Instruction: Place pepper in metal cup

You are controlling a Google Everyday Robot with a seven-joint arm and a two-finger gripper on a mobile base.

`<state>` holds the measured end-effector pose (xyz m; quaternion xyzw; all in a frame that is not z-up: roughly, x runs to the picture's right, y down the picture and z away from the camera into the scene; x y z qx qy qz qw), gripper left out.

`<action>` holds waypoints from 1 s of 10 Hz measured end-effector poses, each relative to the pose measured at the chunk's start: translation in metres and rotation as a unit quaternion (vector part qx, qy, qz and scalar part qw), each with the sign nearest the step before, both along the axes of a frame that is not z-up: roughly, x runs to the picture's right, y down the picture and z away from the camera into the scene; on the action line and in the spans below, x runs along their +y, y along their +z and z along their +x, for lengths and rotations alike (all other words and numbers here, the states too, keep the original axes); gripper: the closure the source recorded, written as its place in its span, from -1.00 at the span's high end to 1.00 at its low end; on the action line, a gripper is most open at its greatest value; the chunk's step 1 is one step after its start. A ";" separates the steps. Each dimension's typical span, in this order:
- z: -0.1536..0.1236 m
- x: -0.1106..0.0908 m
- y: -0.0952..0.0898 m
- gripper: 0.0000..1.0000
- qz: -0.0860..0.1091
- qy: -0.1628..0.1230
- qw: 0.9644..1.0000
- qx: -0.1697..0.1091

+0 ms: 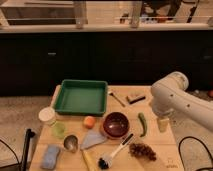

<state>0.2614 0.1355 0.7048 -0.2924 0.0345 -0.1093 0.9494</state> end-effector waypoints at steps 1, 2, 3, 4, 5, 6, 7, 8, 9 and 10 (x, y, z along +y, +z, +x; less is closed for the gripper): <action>-0.001 0.001 0.003 0.60 -0.001 -0.008 1.000 -0.001; -0.002 0.002 0.004 0.60 -0.002 -0.012 1.000 -0.001; -0.004 0.003 0.007 0.60 -0.004 -0.019 1.000 -0.003; -0.004 0.004 0.009 0.60 -0.005 -0.027 1.000 -0.004; -0.004 0.006 0.012 0.60 -0.007 -0.034 0.999 -0.004; -0.005 0.007 0.015 0.60 -0.008 -0.041 0.999 -0.006; -0.008 0.008 0.019 0.60 -0.010 -0.051 0.999 -0.008; -0.008 0.010 0.021 0.60 -0.011 -0.055 0.998 -0.009; -0.007 0.012 0.023 0.60 -0.012 -0.059 0.998 -0.010; -0.006 0.014 0.027 0.60 -0.013 -0.064 0.998 -0.011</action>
